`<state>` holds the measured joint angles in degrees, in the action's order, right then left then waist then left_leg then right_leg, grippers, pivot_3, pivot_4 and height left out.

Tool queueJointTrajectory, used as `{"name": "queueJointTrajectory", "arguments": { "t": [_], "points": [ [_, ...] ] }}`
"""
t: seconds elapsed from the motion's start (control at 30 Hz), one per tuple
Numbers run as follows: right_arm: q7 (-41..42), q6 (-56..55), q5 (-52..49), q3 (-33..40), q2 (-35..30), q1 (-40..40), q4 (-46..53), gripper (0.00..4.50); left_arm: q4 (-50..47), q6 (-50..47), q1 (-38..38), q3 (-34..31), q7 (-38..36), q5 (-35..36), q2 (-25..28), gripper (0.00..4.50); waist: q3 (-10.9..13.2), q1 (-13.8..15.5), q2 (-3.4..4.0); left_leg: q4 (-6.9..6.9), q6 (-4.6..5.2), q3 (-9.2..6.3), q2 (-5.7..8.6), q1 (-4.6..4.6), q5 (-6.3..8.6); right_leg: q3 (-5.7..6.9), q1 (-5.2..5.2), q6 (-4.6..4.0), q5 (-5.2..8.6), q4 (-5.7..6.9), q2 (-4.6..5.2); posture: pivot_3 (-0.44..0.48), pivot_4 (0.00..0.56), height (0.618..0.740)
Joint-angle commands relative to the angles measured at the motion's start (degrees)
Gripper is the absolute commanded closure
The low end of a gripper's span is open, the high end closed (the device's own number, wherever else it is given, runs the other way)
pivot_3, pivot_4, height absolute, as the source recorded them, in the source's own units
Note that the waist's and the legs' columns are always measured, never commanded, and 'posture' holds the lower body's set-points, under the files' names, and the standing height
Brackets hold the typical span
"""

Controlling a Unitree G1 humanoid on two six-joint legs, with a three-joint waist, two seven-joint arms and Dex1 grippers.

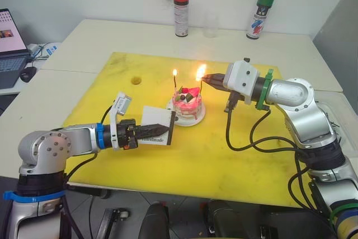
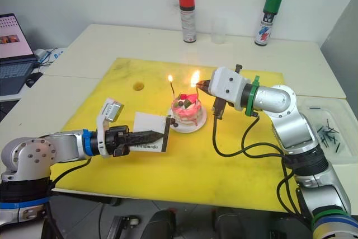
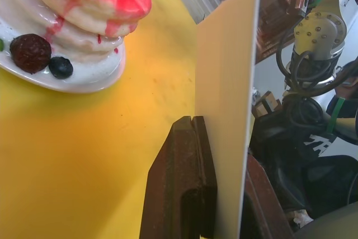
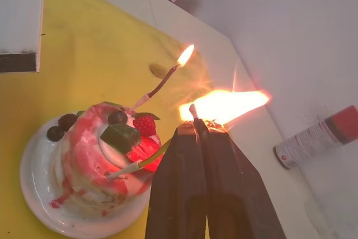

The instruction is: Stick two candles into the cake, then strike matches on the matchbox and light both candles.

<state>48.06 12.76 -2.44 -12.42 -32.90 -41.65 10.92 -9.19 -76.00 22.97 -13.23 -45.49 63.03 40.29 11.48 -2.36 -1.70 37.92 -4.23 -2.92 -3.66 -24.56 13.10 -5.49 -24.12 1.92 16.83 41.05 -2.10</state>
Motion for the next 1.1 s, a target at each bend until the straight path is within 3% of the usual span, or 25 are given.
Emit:
{"name": "queueJointTrajectory", "arguments": {
  "t": [0.03,1.1],
  "points": [
    [-0.5,-1.0,0.8,1.8,-0.9,-1.5,1.1,4.48,-2.0,-0.1,0.3,-1.5,0.6,2.1,0.0,4.5,0.0,0.0,0.0,0.0,0.0,0.0,0.0,0.0,0.0,0.0,0.0,0.0,0.0,0.0,0.0,0.0,0.15,0.689],
    [-1.4,3.4,0.1,3.3,-1.5,1.2,4.7,4.48,-1.3,0.8,0.7,0.1,0.5,2.5,-0.1,4.5,0.0,0.0,0.0,0.01,0.0,0.0,0.01,0.0,0.0,0.0,0.0,0.0,0.0,0.03,0.0,0.0,0.15,0.689]
  ]
}}
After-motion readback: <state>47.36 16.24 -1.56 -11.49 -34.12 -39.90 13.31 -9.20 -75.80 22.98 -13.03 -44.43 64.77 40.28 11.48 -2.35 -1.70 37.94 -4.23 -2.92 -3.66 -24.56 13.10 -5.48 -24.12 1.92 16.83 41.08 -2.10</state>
